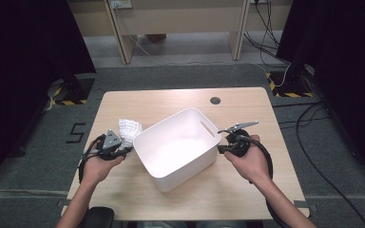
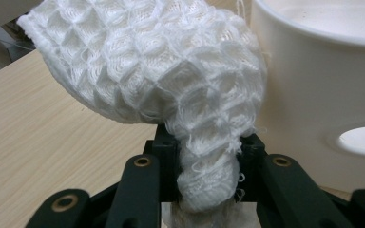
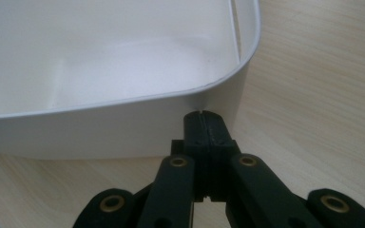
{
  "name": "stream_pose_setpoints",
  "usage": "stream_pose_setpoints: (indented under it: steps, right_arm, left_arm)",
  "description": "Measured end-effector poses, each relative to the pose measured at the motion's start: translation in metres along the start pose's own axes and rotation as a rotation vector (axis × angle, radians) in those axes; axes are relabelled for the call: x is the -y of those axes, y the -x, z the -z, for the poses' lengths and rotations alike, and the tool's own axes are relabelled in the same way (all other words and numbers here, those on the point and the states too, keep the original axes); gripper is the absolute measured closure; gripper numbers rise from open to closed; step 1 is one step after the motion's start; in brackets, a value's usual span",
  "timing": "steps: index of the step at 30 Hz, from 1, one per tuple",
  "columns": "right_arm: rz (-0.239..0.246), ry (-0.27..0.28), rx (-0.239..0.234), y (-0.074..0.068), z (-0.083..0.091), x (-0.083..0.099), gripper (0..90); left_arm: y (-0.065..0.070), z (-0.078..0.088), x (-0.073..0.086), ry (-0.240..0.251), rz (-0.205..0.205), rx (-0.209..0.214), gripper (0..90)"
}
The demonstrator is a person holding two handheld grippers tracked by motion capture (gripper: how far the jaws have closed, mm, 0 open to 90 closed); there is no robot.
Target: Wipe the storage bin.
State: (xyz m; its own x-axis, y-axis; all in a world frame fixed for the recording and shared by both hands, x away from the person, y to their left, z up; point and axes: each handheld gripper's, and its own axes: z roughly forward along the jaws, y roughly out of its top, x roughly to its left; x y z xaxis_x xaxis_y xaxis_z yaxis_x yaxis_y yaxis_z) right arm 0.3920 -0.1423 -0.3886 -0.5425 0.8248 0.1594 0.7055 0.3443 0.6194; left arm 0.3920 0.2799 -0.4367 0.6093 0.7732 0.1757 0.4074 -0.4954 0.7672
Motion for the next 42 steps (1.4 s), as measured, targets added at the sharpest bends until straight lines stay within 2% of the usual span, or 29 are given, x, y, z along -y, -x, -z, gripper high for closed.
stream_pose_setpoints:
  steps: [6,10,15,18,21,26,30,33,37,42]
  right_arm:
    - [0.012,0.005,0.037,0.004,-0.006,-0.007,90.0]
    - [-0.011,0.021,0.060,0.010,-0.011,-0.013,90.0]
    - [-0.048,0.060,0.075,0.015,-0.020,-0.026,90.0]
    - [-0.054,0.077,0.092,0.017,-0.028,-0.036,90.0]
    - [-0.069,0.085,0.098,0.017,-0.035,-0.046,90.0]
    - [-0.068,0.099,0.116,0.016,-0.044,-0.059,90.0]
    - [-0.064,0.112,0.113,0.013,-0.048,-0.065,89.1]
    - [-0.060,0.111,0.100,0.010,-0.045,-0.062,86.1]
    - [-0.078,0.119,0.068,0.009,-0.031,-0.055,79.4]
    - [-0.093,0.177,0.034,0.003,-0.005,-0.053,73.0]
  left_arm:
    - [0.004,-0.001,-0.001,0.000,-0.014,0.032,69.1]
    - [0.010,0.001,-0.001,0.000,-0.024,0.049,69.2]
    - [0.021,0.001,0.000,0.007,-0.014,0.072,69.1]
    - [0.028,-0.001,-0.002,0.011,-0.017,0.085,69.1]
    - [0.034,-0.002,-0.006,0.012,-0.024,0.092,69.1]
    - [0.042,-0.003,-0.011,0.011,-0.044,0.102,69.1]
    - [0.049,-0.003,-0.013,0.010,-0.060,0.110,69.0]
    - [0.052,-0.001,-0.013,0.013,-0.065,0.114,68.9]
    - [0.054,0.002,-0.011,0.020,-0.065,0.117,68.9]
    - [0.060,0.004,-0.012,0.023,-0.071,0.108,68.7]
